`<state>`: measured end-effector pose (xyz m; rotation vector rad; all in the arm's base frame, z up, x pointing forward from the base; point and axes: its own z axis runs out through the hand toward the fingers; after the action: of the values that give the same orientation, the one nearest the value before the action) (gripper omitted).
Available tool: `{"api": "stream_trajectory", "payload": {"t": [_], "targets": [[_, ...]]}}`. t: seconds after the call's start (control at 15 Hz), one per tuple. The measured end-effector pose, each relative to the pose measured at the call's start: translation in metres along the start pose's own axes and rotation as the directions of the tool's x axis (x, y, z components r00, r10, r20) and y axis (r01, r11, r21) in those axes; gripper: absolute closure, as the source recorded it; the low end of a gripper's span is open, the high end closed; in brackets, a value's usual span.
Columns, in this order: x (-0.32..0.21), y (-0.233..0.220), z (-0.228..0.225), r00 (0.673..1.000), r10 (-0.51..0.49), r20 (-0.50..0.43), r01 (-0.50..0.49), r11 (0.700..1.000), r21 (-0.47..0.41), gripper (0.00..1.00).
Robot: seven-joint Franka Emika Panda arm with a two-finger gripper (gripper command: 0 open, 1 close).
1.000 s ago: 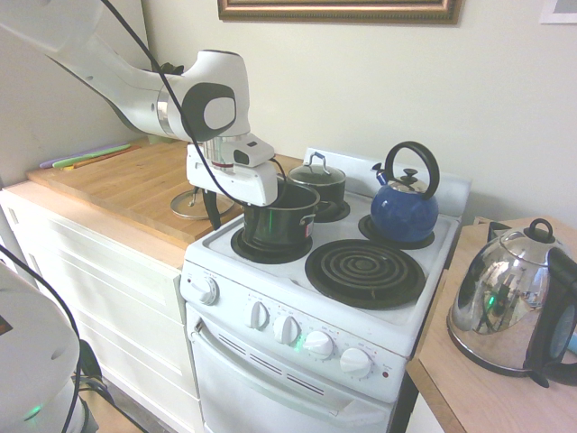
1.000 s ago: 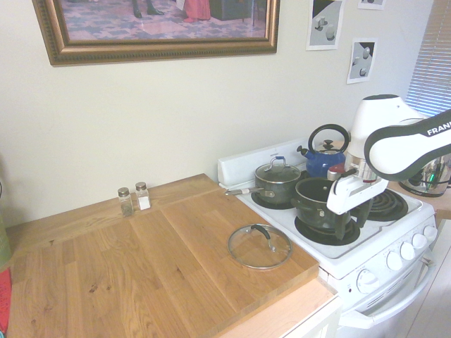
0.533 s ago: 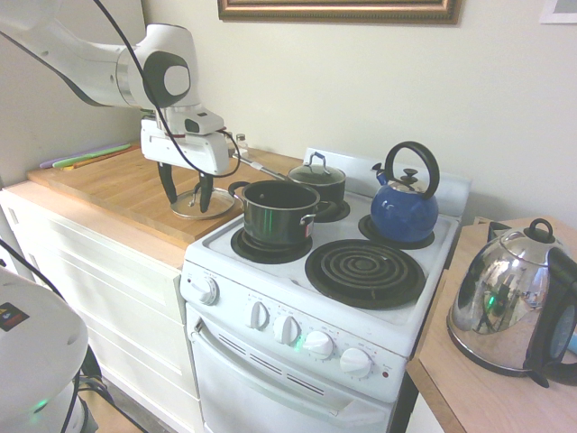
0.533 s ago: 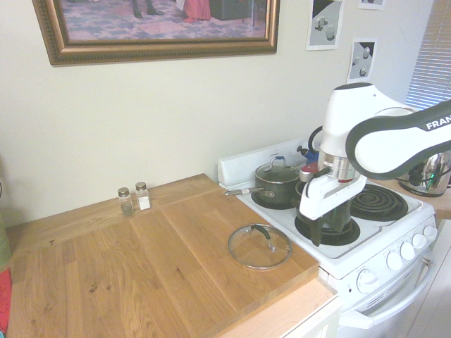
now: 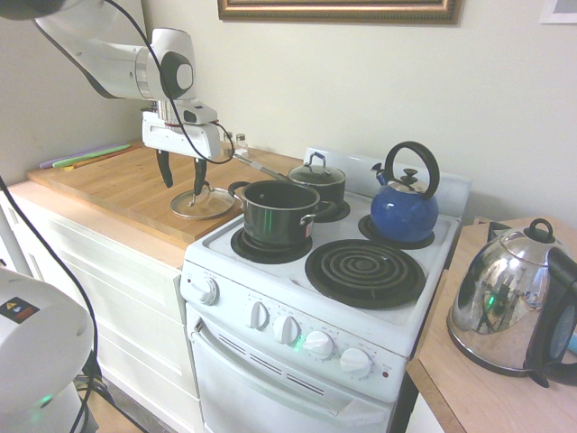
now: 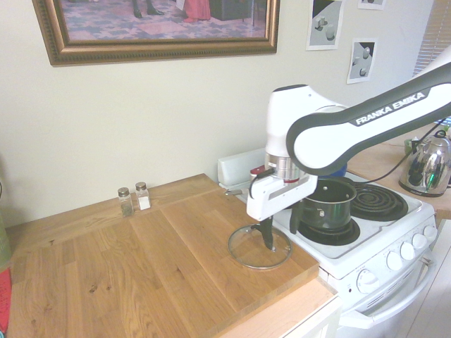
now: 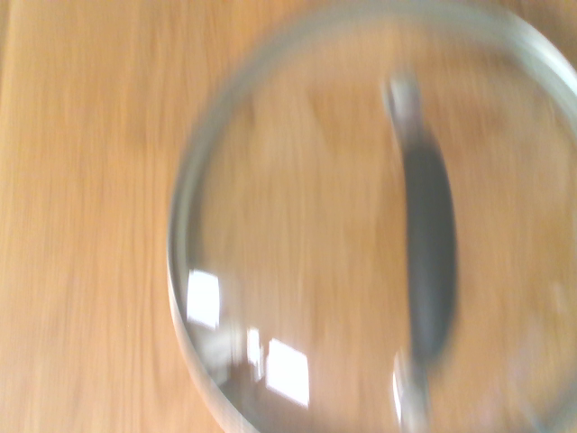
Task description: Cover the lid of the pot
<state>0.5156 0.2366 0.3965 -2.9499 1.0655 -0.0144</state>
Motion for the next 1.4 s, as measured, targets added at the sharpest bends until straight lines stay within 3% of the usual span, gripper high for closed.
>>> {"api": "stream_trajectory", "payload": {"t": [0.33, 0.4, 1.4], "targets": [[0.022, -0.02, 0.01, 0.999, 0.007, -0.049, -0.004, 0.999, 0.053, 0.0], [0.023, -0.021, 0.01, 0.999, 0.006, -0.054, -0.003, 0.998, 0.059, 1.0], [0.036, -0.023, 0.024, 0.999, 0.032, -0.017, -0.032, 0.999, -0.013, 1.0]]}}
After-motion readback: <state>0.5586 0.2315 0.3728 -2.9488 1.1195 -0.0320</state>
